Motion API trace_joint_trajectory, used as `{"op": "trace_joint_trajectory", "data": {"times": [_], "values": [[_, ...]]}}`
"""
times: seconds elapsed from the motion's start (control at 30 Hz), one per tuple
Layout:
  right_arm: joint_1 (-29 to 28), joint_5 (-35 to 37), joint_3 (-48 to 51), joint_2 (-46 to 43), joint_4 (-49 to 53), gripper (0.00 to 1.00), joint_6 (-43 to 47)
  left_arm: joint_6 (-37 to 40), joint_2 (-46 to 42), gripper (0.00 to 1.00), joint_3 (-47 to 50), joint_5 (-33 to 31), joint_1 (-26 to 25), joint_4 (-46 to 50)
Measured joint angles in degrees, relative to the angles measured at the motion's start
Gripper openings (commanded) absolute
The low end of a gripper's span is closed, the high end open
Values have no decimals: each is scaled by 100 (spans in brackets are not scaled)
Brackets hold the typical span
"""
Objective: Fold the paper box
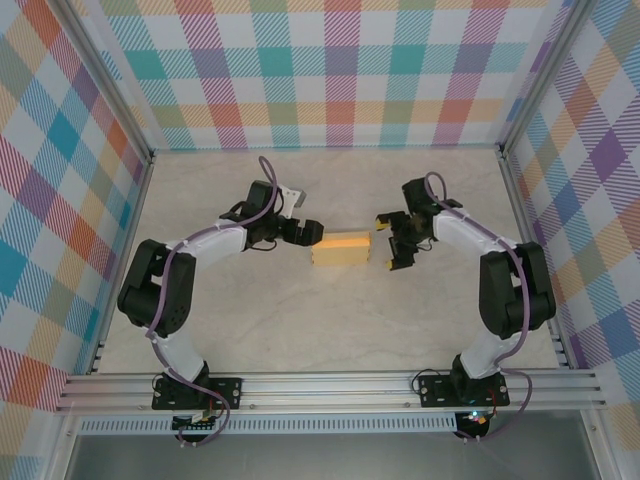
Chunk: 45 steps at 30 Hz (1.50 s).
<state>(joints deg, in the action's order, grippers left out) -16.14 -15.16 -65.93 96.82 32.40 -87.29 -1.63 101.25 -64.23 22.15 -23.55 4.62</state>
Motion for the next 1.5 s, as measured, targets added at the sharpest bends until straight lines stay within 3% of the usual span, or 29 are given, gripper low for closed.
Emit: {"op": "trace_joint_trajectory", "data": {"times": [0.3, 0.67, 0.97, 1.5], "values": [[304, -1045, -205, -2, 76, 68, 2809, 7, 70, 100, -55, -151, -7, 83], [304, -1563, -664, -17, 748, 68, 5045, -4, 70, 100, -55, -181, -17, 83], [254, -1705, -776, 387, 929, 61, 5674, -4, 70, 100, -55, -192, -22, 83], [243, -1574, -752, 614, 463, 50, 5914, 177, 33, 100, -284, -81, 28, 686]]}}
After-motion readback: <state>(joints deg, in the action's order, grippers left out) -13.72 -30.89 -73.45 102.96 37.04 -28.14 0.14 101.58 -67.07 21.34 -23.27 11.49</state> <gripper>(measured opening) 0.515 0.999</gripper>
